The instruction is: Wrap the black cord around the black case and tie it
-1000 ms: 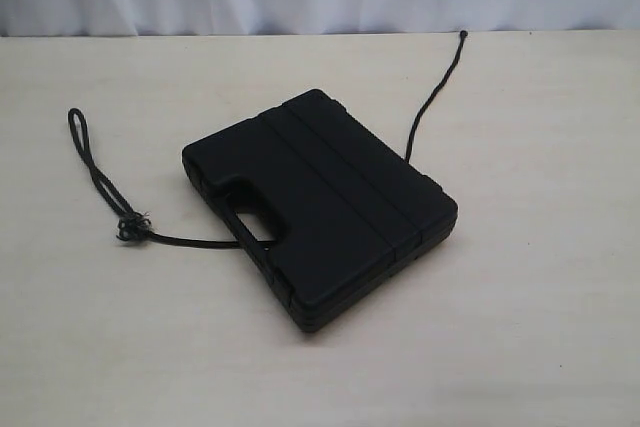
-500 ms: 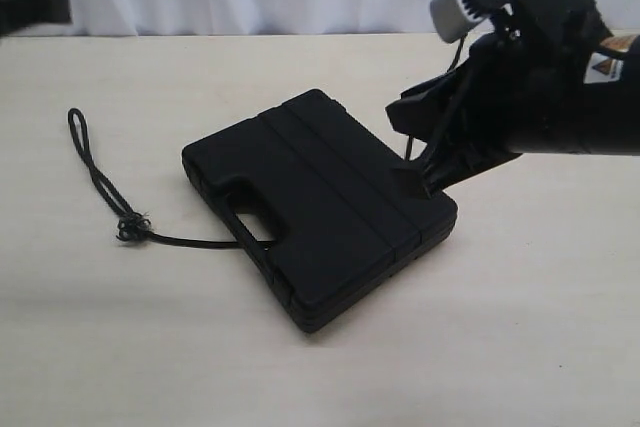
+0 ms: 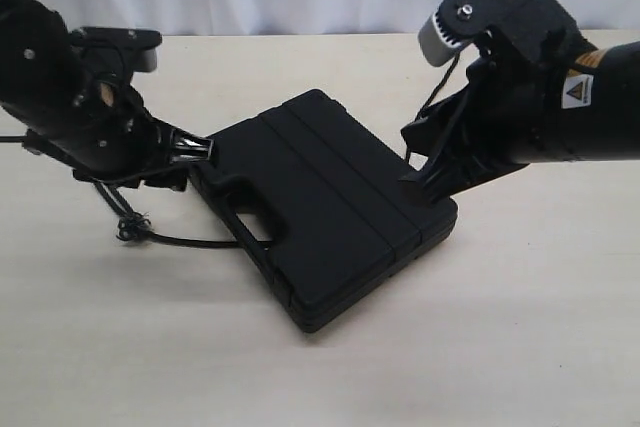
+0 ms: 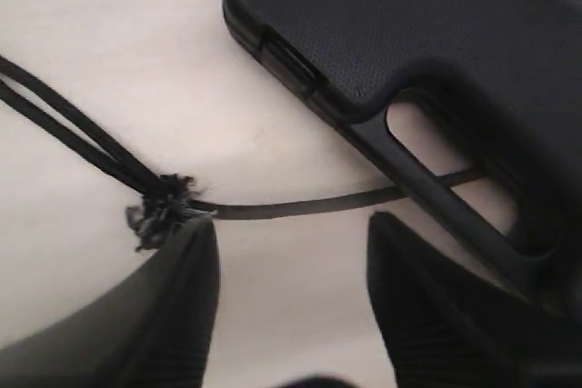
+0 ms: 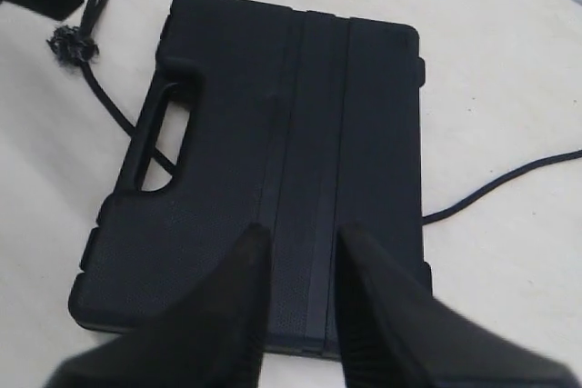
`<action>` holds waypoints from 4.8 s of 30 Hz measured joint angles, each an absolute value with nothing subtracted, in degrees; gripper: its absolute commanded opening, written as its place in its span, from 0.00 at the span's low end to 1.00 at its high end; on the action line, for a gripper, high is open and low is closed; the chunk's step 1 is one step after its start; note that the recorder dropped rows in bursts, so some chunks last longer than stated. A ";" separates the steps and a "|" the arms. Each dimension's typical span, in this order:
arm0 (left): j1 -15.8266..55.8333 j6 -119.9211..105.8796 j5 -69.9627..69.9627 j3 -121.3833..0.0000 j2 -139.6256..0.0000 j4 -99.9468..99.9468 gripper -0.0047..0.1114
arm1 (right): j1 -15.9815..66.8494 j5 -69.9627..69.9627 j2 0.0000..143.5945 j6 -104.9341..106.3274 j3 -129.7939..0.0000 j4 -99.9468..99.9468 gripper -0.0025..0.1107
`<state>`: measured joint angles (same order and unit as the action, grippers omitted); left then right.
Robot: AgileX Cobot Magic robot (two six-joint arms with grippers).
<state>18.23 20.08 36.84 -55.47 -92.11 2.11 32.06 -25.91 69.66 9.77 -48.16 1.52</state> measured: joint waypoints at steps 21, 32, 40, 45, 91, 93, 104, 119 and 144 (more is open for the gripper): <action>18.56 19.16 20.20 -55.47 -106.92 -17.15 0.49 | 32.06 -25.85 69.89 7.93 -48.16 -0.45 0.24; 22.83 19.04 14.56 -54.48 -110.92 -18.82 0.49 | 32.06 -25.99 69.89 7.93 -48.16 -0.45 0.24; 22.83 19.16 14.18 -54.48 -111.19 -19.00 0.49 | 32.06 -26.21 69.89 7.93 -48.16 -0.45 0.24; 22.83 19.16 14.18 -54.48 -111.19 -19.00 0.49 | 32.06 -26.83 69.89 7.93 -48.16 -0.45 0.24; 14.71 16.22 36.83 -63.74 -101.59 -17.70 0.04 | 53.34 -9.20 75.11 18.20 -36.12 -0.68 0.79; 14.71 16.22 37.43 -63.85 -101.61 -17.70 0.04 | 55.56 -4.19 78.53 18.32 -36.12 -0.68 0.77; 14.71 16.22 38.00 -64.05 -101.48 -17.70 0.04 | 56.72 5.73 87.80 30.92 -37.22 4.36 0.75; 14.71 16.22 38.00 -64.05 -101.44 -16.84 0.04 | 56.85 21.66 83.40 109.18 -39.31 79.52 0.75; 14.71 16.22 38.40 -64.05 -101.35 -19.11 0.04 | 81.99 55.33 103.63 77.34 -34.22 64.75 0.72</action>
<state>14.71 16.22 38.40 -64.05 -101.35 -19.11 81.99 55.33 103.63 77.34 -34.22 64.75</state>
